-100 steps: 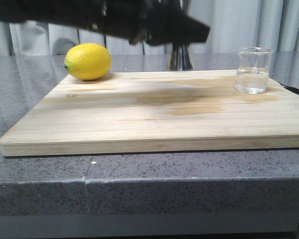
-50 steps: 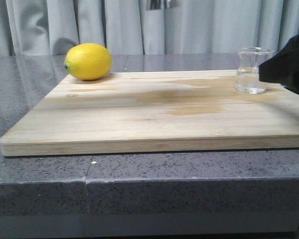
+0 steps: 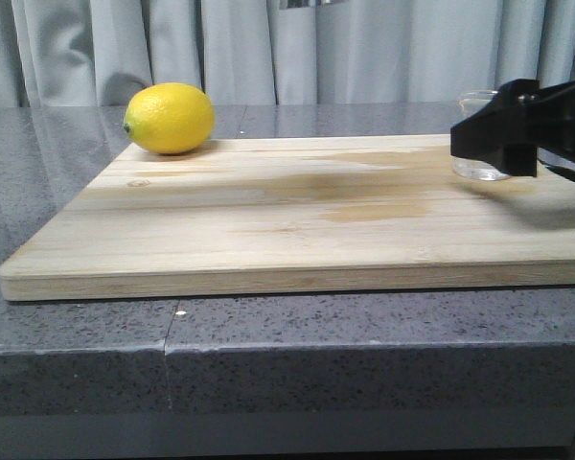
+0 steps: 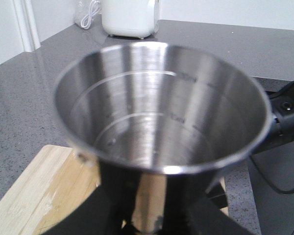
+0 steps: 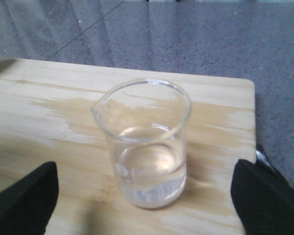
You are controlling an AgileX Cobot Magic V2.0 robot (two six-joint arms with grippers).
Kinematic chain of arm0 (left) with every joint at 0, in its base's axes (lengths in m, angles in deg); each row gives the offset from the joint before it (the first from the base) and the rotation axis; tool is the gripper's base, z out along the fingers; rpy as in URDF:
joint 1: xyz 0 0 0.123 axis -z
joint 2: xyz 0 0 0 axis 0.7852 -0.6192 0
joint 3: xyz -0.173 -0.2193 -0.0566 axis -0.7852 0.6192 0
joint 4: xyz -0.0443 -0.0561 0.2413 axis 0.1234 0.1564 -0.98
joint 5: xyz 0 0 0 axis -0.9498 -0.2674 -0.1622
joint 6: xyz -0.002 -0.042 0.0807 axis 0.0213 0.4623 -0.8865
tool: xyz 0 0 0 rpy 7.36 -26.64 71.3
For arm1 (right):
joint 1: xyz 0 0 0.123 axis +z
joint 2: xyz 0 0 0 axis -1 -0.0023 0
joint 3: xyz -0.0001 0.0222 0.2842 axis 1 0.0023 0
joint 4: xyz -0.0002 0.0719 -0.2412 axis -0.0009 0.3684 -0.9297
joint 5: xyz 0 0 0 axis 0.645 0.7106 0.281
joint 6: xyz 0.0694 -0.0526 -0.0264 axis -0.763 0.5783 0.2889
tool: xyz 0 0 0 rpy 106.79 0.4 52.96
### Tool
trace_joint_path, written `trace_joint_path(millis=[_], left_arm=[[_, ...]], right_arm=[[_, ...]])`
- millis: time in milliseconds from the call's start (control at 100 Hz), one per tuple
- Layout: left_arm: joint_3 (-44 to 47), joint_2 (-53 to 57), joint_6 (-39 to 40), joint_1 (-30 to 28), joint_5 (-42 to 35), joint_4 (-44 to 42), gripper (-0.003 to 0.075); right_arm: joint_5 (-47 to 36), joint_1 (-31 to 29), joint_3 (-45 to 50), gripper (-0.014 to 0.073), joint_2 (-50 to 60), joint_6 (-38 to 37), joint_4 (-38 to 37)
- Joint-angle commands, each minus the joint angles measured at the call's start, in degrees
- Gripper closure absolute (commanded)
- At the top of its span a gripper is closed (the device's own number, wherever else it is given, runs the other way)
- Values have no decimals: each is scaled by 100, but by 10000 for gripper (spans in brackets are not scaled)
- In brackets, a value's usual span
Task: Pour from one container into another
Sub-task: 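Reach the right gripper to the glass beaker and grasp it, then lift the beaker with the right gripper toward the held jigger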
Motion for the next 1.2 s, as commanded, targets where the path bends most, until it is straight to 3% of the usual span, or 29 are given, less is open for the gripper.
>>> trace_joint_path(millis=[0, 480, 870, 1190], left_arm=[[-185, 289, 91, -11, 231, 376, 739], [-185, 289, 129, -11, 276, 295, 739], [-185, 289, 129, -11, 276, 295, 739], [-185, 43, 129, -11, 276, 271, 739]], right_arm=[[-528, 2, -286, -52, -43, 65, -35], [-1136, 2, -711, -38, -905, 65, -35], [-1131, 2, -711, 341, -905, 65, -35], [-1144, 2, -711, 357, -781, 65, -210]])
